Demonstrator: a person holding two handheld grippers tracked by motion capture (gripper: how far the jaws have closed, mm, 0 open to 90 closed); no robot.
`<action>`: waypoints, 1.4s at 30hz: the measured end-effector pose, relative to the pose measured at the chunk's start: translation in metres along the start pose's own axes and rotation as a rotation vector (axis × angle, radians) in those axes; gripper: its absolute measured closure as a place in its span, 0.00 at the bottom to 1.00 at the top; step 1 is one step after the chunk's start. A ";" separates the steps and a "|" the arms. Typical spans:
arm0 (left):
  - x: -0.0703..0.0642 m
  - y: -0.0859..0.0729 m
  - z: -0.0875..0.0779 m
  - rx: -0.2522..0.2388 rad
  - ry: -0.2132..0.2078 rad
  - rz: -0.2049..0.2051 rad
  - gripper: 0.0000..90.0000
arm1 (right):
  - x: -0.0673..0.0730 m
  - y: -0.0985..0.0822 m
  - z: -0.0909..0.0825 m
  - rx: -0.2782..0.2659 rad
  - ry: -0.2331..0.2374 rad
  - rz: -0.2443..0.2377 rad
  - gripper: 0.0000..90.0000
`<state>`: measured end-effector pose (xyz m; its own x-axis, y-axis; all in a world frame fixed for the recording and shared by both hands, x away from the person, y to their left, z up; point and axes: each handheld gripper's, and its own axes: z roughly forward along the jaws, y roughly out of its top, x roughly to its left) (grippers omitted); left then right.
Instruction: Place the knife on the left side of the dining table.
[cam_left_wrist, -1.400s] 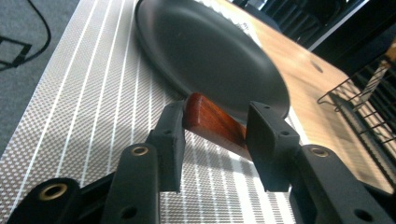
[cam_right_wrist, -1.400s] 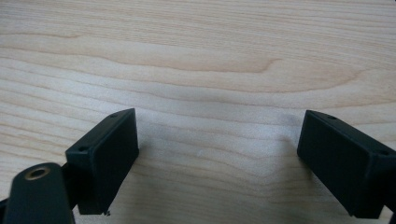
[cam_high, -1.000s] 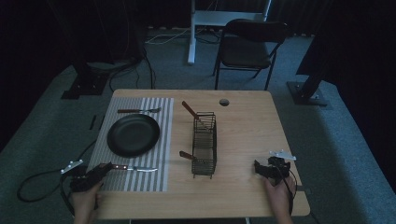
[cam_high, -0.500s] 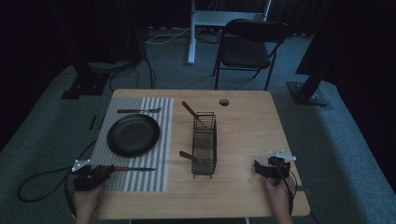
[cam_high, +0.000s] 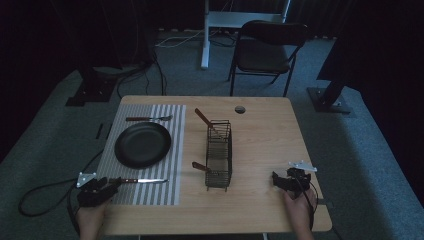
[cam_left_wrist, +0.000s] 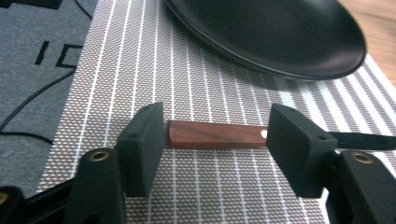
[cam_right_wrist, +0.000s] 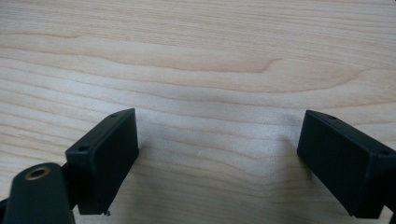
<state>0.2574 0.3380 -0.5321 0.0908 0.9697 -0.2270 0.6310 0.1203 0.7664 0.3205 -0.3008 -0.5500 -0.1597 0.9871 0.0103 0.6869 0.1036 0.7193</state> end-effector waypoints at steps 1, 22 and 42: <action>-0.001 0.000 -0.001 -0.004 -0.004 0.001 0.41 | 0.000 0.000 0.000 0.000 0.000 0.000 0.13; -0.012 -0.015 -0.009 0.072 0.071 0.115 0.00 | 0.000 0.000 0.000 0.000 0.000 0.000 0.13; -0.010 -0.024 -0.007 0.077 0.198 0.182 0.00 | 0.000 0.000 0.000 0.000 0.000 0.000 0.13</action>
<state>0.2359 0.3269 -0.5444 0.0606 0.9975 0.0375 0.6753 -0.0686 0.7343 0.3205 -0.3007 -0.5499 -0.1596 0.9871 0.0104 0.6869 0.1035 0.7193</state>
